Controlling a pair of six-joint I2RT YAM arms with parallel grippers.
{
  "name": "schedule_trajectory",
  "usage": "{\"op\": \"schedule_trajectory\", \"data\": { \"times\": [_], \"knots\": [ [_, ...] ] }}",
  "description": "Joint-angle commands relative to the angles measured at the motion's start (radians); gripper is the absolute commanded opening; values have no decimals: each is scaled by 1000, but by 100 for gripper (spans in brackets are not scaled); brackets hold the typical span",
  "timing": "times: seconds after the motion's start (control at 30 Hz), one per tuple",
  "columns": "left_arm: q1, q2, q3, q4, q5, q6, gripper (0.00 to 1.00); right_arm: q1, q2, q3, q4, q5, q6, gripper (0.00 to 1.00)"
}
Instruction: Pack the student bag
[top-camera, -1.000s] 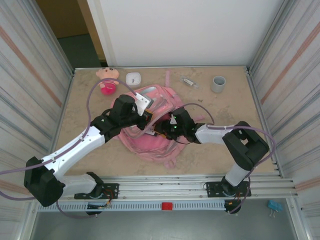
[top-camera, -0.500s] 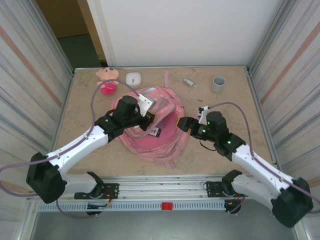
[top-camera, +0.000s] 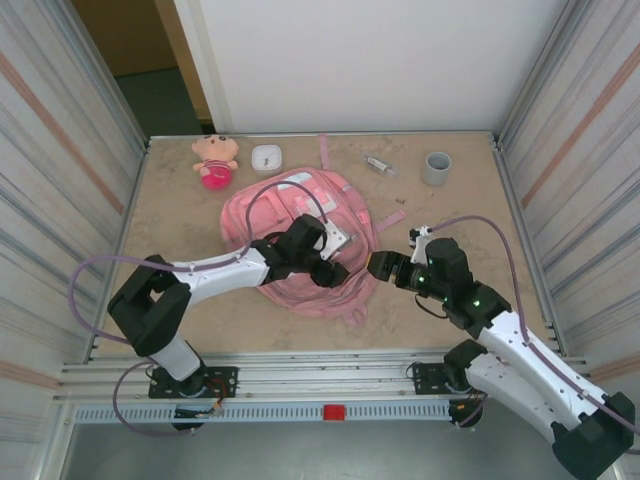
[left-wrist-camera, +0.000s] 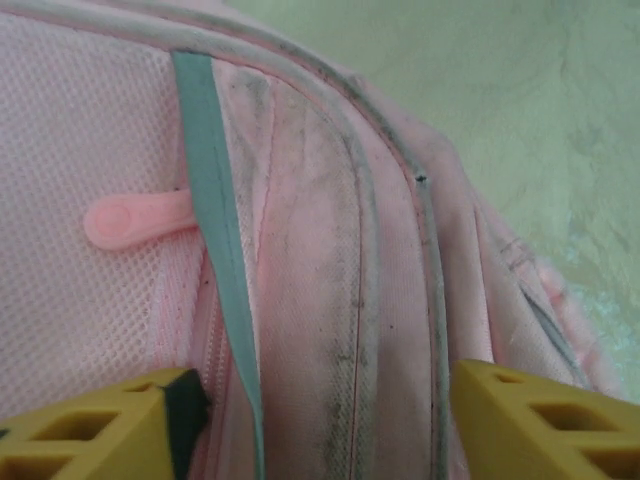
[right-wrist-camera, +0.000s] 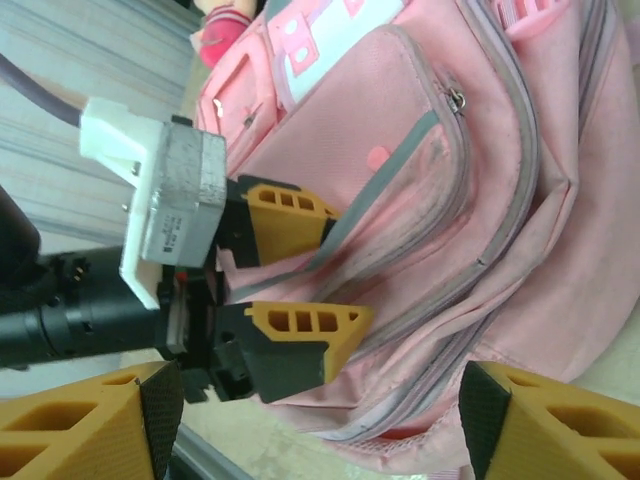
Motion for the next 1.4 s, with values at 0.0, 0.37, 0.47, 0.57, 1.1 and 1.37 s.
{"op": "schedule_trajectory", "data": {
  "times": [0.0,0.37,0.47,0.57,1.1,1.37],
  "knots": [
    [21,-115,39,-2,-22,-43,76,53,-3,15,-19,52,-203,75],
    [224,-526,-220,-66,-49,-308,86,450,428,229,-120,326,-1011,81],
    [279,-611,-300,-86,-52,-370,87,494,572,265,-79,340,-1118,83],
    [333,-683,-373,-87,-63,-430,87,516,684,270,-15,336,-1183,84],
    [496,-785,-542,-56,24,-499,84,509,578,234,36,457,-1286,0],
    [500,-808,-597,95,89,-481,83,322,320,262,-113,211,-1329,0]
  ]
}}
